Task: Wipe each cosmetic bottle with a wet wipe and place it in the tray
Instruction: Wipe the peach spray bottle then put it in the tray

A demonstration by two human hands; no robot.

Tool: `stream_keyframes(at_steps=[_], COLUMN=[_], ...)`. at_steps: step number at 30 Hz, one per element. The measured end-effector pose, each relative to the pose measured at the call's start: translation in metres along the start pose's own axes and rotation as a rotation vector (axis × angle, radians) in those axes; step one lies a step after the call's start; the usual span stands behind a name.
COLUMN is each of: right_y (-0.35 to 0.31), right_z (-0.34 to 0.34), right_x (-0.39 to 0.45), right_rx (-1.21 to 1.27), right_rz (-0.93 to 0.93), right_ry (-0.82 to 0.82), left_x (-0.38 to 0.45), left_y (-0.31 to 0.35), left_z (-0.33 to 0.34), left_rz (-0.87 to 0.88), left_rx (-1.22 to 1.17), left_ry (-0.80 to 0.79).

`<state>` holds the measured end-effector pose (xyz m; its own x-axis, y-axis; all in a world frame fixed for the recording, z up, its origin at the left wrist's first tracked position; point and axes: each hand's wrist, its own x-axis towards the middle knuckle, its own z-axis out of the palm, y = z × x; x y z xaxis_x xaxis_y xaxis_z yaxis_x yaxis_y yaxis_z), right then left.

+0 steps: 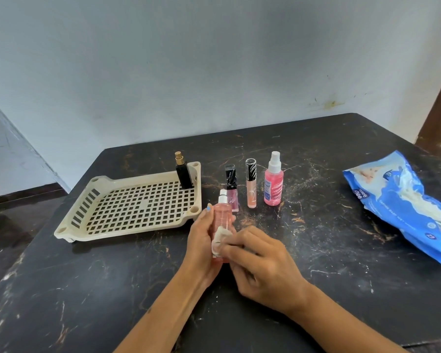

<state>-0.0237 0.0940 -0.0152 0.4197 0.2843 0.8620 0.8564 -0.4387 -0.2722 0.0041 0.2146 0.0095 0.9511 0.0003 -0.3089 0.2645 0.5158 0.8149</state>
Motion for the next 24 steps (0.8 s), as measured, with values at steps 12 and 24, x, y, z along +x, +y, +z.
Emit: stream_keyframes(at_steps=[12,24], right_y=[0.002,0.008], right_z=[0.003,0.002], right_x=[0.001,0.004], right_rx=[0.032,-0.044], right_rz=[0.167,0.294], right_ry=[0.117,0.149], left_x=[-0.003,-0.009], left_y=[0.001,0.001], left_z=[0.002,0.005], left_rz=[0.130,0.152], left_rx=[0.108,0.180], left_ry=[-0.135,-0.185])
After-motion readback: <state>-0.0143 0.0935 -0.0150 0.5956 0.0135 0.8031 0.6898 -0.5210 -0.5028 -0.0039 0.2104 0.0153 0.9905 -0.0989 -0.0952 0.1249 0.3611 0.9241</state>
